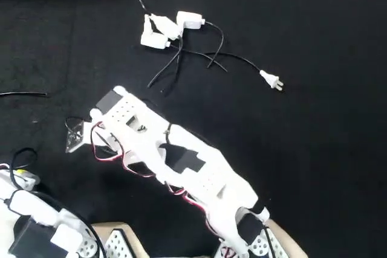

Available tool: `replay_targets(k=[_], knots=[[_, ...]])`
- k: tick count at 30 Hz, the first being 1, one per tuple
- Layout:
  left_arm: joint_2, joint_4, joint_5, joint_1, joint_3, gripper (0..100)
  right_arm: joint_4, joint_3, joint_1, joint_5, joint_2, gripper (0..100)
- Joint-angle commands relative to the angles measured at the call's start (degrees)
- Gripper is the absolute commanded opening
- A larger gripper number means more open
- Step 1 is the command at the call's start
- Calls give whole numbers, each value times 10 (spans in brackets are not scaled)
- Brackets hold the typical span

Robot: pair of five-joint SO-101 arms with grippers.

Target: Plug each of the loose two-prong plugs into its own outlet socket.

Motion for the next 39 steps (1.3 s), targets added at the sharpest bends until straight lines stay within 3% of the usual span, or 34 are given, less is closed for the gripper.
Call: replay_targets(k=[1, 7, 25, 28, 32, 34, 39], knots=[[-9, -6, -2, -7, -4, 238, 12, -57, -5, 1, -2, 267], [-9, -6, -2, -7, -4, 238, 40, -143, -15, 0, -7, 269], [-9, -5, -2, -7, -4, 238, 0, -156, -63, -2, 102, 267], [-9, -5, -2, -7, -4, 238, 19, -187, -66, 0, 117, 201], [-9, -5, -2, -7, -4, 238, 47, -233, -62, 0, 138, 6], [-9, -5, -2, -7, -4, 238, 56, -247, -59, 0, 141, 49], [-9, -5, -2, -7, -4, 238, 56, -289, -58, 0, 129, 12]])
